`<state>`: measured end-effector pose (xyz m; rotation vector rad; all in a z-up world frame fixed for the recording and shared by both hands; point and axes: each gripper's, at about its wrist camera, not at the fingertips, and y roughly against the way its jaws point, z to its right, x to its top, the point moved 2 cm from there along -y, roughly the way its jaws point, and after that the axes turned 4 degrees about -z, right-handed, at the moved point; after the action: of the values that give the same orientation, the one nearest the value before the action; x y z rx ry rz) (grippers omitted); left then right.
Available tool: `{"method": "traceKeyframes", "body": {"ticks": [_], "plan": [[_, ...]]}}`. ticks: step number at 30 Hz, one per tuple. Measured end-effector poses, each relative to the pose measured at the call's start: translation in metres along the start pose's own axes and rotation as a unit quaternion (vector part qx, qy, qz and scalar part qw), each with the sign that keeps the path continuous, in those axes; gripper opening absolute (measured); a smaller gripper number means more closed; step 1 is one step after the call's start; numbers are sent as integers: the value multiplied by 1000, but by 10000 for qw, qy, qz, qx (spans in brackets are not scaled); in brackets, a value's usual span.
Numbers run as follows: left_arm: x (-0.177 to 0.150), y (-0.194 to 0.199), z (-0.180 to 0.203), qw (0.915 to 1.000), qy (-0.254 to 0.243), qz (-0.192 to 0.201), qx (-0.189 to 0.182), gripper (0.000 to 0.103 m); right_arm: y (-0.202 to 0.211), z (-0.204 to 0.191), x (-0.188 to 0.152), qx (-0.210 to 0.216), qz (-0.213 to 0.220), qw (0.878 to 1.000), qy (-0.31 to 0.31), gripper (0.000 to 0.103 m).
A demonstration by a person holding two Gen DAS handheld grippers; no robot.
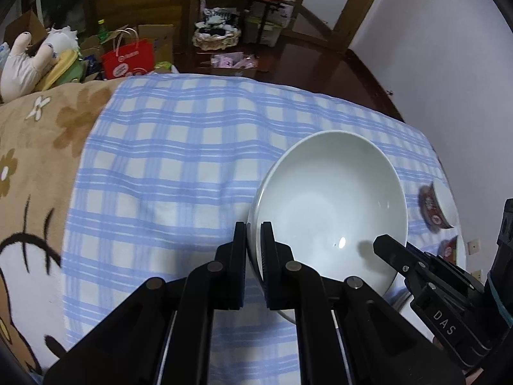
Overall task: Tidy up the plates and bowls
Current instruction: 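Close both tools on the white bowl rim and lift it, then carry the white bowl and lower it onto the cloth beside the plates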
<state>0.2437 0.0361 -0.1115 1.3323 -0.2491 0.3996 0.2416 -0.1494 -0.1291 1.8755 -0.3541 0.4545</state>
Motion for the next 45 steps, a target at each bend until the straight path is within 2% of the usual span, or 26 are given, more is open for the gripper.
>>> {"method": "traceKeyframes", "body": {"ticks": [10, 20, 26, 33, 37, 42, 45], "plan": [[-11, 0, 34, 9993, -310, -33, -196, 9, 28, 25, -14, -166, 69, 9998, 20, 16], [-28, -11, 58, 9983, -442, -181, -329, 9, 34, 46, -33, -349, -49, 9994, 15, 17], [-35, -29, 69, 9973, -515, -378, -366, 9, 29, 65, -42, -348, -42, 9993, -142, 17], [-41, -58, 80, 9956, -612, -693, -177, 9, 4, 82, -53, -485, -287, 9983, -136, 17], [-42, -73, 82, 9946, -702, -769, 17, 9, 0, 85, -53, -332, -257, 9989, -217, 20], [-38, -77, 71, 9948, -420, -890, -271, 9, 1, 83, -51, -261, -187, 9992, -229, 21], [-32, -74, 72, 9955, -487, -796, -155, 9, 1, 83, -53, -268, -144, 9992, -255, 21]]}}
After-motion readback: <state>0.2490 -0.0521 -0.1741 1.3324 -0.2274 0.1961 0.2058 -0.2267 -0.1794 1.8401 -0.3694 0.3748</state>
